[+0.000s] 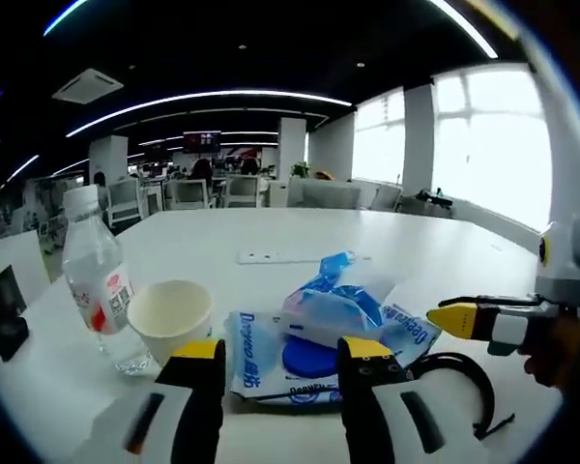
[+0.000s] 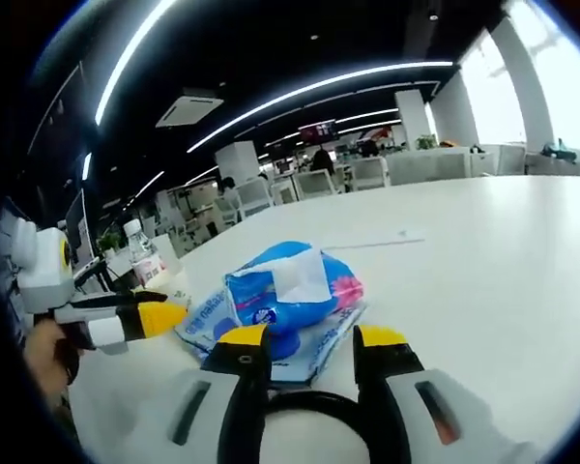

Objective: Arrange the tabletop items into an orderly group along one side of the table until the central work area is clear of visible clutter.

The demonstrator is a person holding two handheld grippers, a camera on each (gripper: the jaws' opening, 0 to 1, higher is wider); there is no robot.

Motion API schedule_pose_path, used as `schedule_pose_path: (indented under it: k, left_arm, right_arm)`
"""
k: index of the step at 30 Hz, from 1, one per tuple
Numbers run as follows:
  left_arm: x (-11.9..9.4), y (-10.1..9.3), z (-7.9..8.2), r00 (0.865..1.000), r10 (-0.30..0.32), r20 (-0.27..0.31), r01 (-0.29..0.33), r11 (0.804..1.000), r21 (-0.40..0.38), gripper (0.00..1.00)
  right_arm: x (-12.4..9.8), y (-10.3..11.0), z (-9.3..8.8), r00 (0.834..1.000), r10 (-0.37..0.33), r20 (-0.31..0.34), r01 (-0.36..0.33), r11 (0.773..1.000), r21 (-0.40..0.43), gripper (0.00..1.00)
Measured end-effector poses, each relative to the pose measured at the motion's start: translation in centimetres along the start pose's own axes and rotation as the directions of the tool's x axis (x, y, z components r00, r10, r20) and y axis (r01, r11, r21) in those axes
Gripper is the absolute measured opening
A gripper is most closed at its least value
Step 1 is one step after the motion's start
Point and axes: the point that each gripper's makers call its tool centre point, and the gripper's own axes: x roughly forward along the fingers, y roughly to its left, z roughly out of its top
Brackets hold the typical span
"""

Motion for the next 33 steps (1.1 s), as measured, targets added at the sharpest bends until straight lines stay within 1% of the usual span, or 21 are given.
schedule_pose_path:
  k: [3,8,9,11,12,13,15,17,18,20,24,27,28,31,33]
  left_arm:
    - [-0.1,-1.0,0.6,0.999,-0.034,0.025,0.033,0.999,0.021,0.51]
    - [-0.1,-2.3,1.2,0.997,-0.073,0.037,0.071,0.997,0.038,0.54]
    - [0.0,-2.5,1.2,0.996,-0.082,0.037,0.081,0.996,0.036,0.54]
    - [0.0,-2.9,1.3,0.994,-0.101,0.044,0.1,0.995,0.029,0.54]
    - [-0.1,-3.2,1.4,0.993,-0.11,0.049,0.109,0.994,0.03,0.54]
    - [-0.1,-3.7,1.7,0.989,-0.133,0.068,0.13,0.991,0.038,0.55]
    - [-0.1,-4.0,1.9,0.988,-0.138,0.075,0.134,0.989,0.055,0.56]
    - [-0.1,-4.6,2.3,0.981,-0.17,0.096,0.163,0.983,0.08,0.57]
    - [-0.1,-4.8,2.5,0.978,-0.18,0.108,0.173,0.982,0.071,0.57]
    - [-0.1,-5.2,2.7,0.974,-0.199,0.111,0.191,0.979,0.074,0.59]
    - [0.1,-5.5,2.8,0.972,-0.204,0.114,0.194,0.977,0.093,0.59]
    - [0.5,-5.4,2.8,0.972,-0.209,0.111,0.2,0.976,0.085,0.61]
    - [0.6,-5.4,2.6,0.973,-0.204,0.105,0.196,0.977,0.079,0.61]
    - [0.9,-5.2,2.4,0.975,-0.194,0.111,0.188,0.98,0.064,0.61]
    - [1.3,-5.3,2.0,0.977,-0.191,0.098,0.186,0.981,0.058,0.61]
  right_arm:
    - [-0.2,-0.1,0.8,0.999,0.022,0.025,-0.021,1.0,-0.022,0.35]
    - [-0.2,-0.5,1.8,0.998,0.041,0.045,-0.037,0.997,-0.07,0.37]
    - [-0.1,-0.4,2.0,0.997,0.059,0.046,-0.054,0.993,-0.102,0.38]
    - [-0.1,-0.4,1.9,0.998,0.067,0.015,-0.063,0.983,-0.173,0.42]
    - [0.0,-0.3,2.0,0.997,0.075,0.021,-0.069,0.977,-0.201,0.43]
    - [0.0,-0.3,2.1,0.997,0.079,0.018,-0.073,0.973,-0.219,0.43]
    - [0.1,0.0,2.2,0.995,0.101,0.017,-0.094,0.967,-0.238,0.45]
    - [0.1,0.1,2.5,0.993,0.118,0.018,-0.109,0.959,-0.262,0.46]
    - [0.0,0.1,2.6,0.992,0.122,0.018,-0.112,0.956,-0.271,0.46]
    - [0.0,0.1,2.9,0.992,0.125,0.023,-0.114,0.953,-0.282,0.46]
    - [0.1,-0.5,3.4,0.993,0.118,0.026,-0.106,0.952,-0.289,0.45]
    - [0.1,-0.6,3.8,0.991,0.127,0.033,-0.113,0.952,-0.283,0.45]
    - [0.2,-0.6,3.8,0.991,0.127,0.03,-0.113,0.95,-0.29,0.45]
    - [0.5,-1.1,3.9,0.993,0.114,0.028,-0.099,0.941,-0.324,0.45]
    - [0.8,-1.5,3.8,0.995,0.097,0.022,-0.083,0.932,-0.352,0.45]
